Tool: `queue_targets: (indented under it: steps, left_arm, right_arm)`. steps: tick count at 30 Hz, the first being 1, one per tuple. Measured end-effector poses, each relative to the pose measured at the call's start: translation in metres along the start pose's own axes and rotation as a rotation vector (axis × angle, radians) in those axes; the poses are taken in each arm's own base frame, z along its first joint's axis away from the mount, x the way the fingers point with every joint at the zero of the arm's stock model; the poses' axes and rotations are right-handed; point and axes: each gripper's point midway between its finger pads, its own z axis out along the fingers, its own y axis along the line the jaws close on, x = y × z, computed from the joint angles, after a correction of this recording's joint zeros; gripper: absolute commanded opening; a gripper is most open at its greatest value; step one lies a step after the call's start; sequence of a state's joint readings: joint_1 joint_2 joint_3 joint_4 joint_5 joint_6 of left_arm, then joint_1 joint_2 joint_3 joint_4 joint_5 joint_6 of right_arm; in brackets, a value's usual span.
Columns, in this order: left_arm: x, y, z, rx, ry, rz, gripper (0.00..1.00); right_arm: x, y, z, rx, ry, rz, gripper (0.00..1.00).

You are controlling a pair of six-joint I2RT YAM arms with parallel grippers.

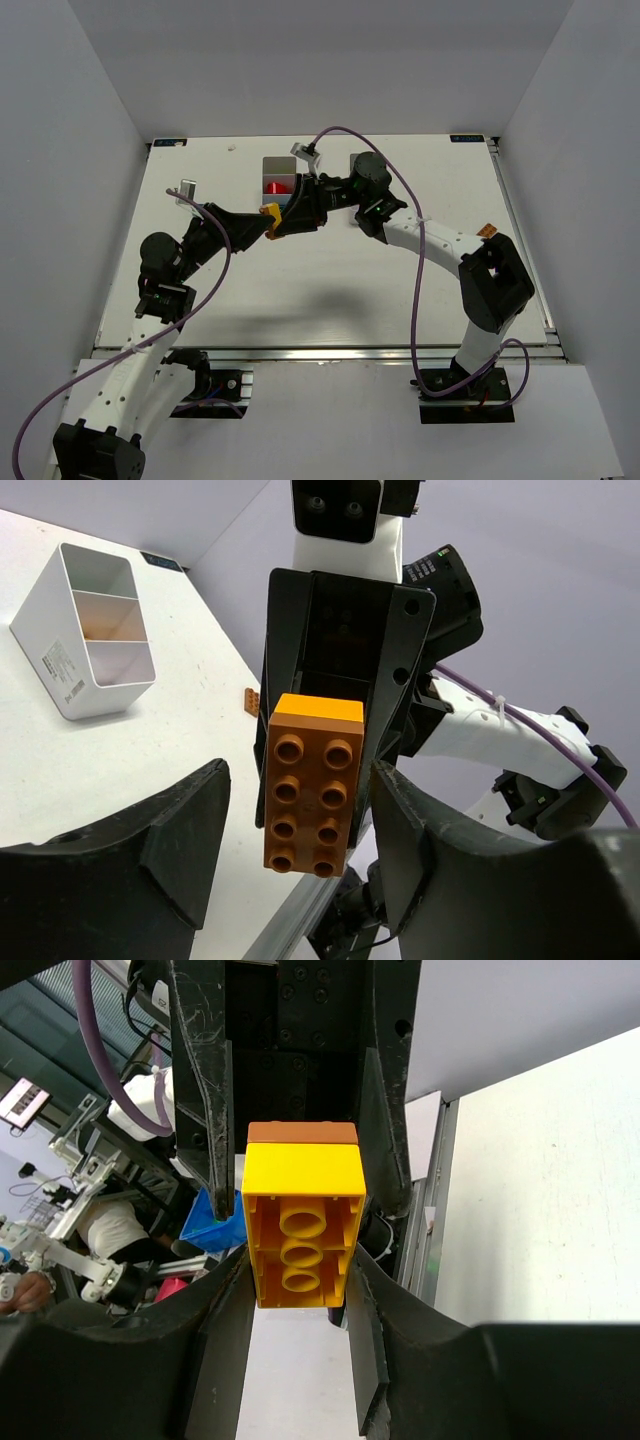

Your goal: Sort the legos into containers by color

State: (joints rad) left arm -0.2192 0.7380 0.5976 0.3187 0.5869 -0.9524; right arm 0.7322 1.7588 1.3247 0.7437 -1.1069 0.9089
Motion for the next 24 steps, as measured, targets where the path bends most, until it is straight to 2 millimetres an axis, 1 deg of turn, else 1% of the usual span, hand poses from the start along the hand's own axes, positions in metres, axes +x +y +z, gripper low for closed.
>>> queue_targets:
  steps: [7, 13, 17, 18, 20, 21, 22, 24]
  left_arm:
    - [-0.0002, -0.0004, 0.0002, 0.002, 0.0, -0.001, 0.64]
    - [-0.0003, -0.0013, 0.0002, 0.005, 0.0, -0.006, 0.56]
    - [-0.0007, -0.003, 0.0003, 0.013, 0.0, -0.008, 0.43]
    - [-0.0006, -0.0034, 0.0005, 0.016, 0.001, -0.007, 0.34]
    - [-0.0004, -0.004, 0.0008, 0.022, 0.004, 0.002, 0.24]
    - [-0.0001, -0.0034, 0.0011, 0.021, 0.005, 0.0, 0.16]
    - [0.0, -0.0034, 0.0013, 0.023, 0.006, 0.001, 0.13]
    - [0.0003, -0.0034, 0.0013, 0.023, 0.007, 0.001, 0.11]
  right_arm:
    - [0.0028, -0.0035, -0.0023, 0.007, 0.0, 0.011, 0.17]
    - [0.0021, -0.0031, -0.0025, 0.005, -0.002, 0.005, 0.17]
    - [0.0017, -0.0023, -0.0025, 0.002, -0.002, 0.0, 0.17]
    - [0.0016, -0.0021, -0.0025, 0.002, -0.002, 0.0, 0.17]
    - [0.0018, -0.0021, -0.0027, 0.002, -0.002, 0.006, 0.17]
    - [0.0018, -0.0021, -0.0028, 0.002, -0.002, 0.008, 0.17]
    - [0.0018, -0.002, -0.0028, 0.002, -0.002, 0.008, 0.17]
    - [0.0018, -0.0022, -0.003, 0.002, -0.002, 0.009, 0.17]
